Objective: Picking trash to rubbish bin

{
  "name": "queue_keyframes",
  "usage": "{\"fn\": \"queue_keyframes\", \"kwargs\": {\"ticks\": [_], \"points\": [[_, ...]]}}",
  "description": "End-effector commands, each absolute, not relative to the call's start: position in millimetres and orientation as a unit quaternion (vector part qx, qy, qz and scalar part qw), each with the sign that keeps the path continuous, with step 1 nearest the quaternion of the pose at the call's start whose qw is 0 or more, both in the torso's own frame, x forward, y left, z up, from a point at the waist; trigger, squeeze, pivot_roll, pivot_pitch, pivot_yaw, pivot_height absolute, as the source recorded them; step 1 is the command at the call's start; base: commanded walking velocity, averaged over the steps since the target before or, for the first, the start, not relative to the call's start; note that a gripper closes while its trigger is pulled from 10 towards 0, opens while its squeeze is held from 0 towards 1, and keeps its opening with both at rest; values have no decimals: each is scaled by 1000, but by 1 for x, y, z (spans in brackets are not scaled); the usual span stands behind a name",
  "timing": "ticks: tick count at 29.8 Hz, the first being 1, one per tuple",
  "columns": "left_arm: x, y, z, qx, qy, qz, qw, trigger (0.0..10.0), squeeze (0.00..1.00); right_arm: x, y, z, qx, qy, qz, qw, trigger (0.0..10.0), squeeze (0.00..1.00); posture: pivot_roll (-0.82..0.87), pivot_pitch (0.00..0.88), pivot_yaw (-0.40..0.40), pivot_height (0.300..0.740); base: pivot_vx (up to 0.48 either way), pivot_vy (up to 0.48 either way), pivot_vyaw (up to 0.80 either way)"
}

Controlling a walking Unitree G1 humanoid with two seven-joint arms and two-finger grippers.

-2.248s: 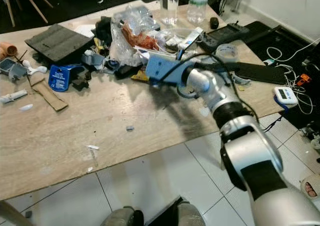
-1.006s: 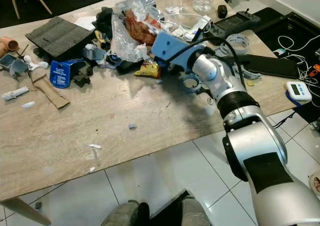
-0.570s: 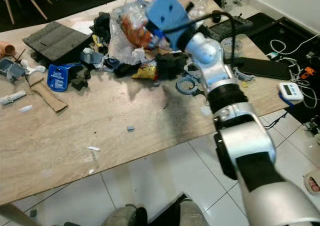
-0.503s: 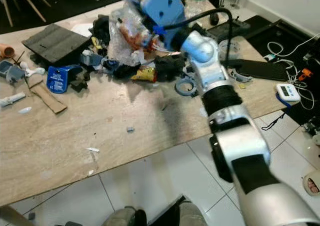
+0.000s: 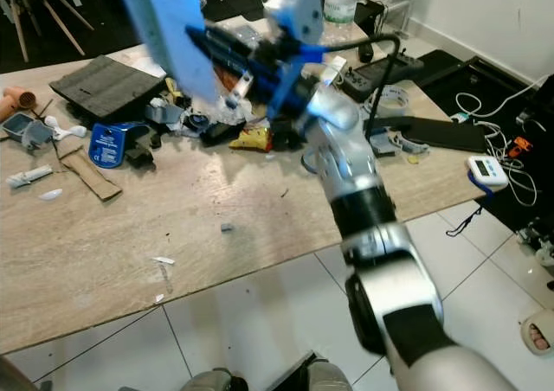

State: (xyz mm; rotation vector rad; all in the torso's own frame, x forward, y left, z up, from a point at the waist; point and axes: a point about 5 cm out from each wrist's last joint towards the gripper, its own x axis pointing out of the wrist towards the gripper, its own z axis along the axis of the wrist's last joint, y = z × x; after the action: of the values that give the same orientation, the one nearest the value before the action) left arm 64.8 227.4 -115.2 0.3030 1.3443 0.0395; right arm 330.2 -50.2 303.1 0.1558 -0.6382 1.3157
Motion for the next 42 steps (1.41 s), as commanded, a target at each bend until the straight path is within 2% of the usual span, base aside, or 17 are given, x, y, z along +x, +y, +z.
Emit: {"fn": "queue_keyframes", "kwargs": {"ticks": [1,2,10,17,20,24,25,28,31,34,35,36,41,42], "points": [[56,227,-117,132,633,25,763,10000,0,322,-45,300,69,-283,633,717,8196,0,10,68,11,740,0,0,0],[54,227,-117,130,634,28,762,10000,0,318,-43,295,70,-271,646,710,10000,0,11,67,9,740,0,0,0],[51,226,-118,126,641,34,757,10000,0,291,-27,257,80,-194,728,652,10000,0,25,61,4,740,-139,0,0],[51,227,-117,123,639,43,758,10000,0,287,-25,233,69,-140,745,649,10000,0,46,56,-10,740,-383,0,0],[49,228,-118,122,641,44,756,10000,0,288,-21,219,57,-111,743,657,10000,0,51,51,-16,740,-386,0,0],[43,226,-119,117,647,45,752,10000,0,292,-16,183,27,-39,732,680,10000,0,63,47,-26,740,-396,0,0],[42,225,-119,116,648,46,751,10000,0,291,-16,161,-3,6,727,686,10000,0,66,46,-29,740,-405,0,0],[41,225,-119,115,649,46,751,10000,0,292,-17,153,-17,23,722,691,10000,0,68,45,-31,740,-405,0,0],[39,224,-119,114,650,47,750,10000,0,295,-23,110,-80,103,686,716,10000,0,74,44,-33,740,-402,0,0],[39,224,-119,113,650,48,750,10000,0,296,-27,90,-95,142,659,732,10000,0,74,44,-33,740,-401,0,0],[38,224,-120,113,651,49,749,10000,0,293,-37,58,-114,204,613,755,10000,0,76,44,-34,740,-401,0,0],[38,224,-120,113,651,50,749,10000,0,290,-42,44,-126,232,593,761,10000,0,76,44,-34,740,-401,0,0],[37,224,-120,111,651,51,749,10000,0,260,-84,-20,-193,358,476,780,10000,0,80,51,-34,740,-400,0,0],[37,224,-120,111,651,51,749,10000,0,260,-84,-20,-193,358,476,780,10000,0,80,51,-34,740,-401,0,0]]}}
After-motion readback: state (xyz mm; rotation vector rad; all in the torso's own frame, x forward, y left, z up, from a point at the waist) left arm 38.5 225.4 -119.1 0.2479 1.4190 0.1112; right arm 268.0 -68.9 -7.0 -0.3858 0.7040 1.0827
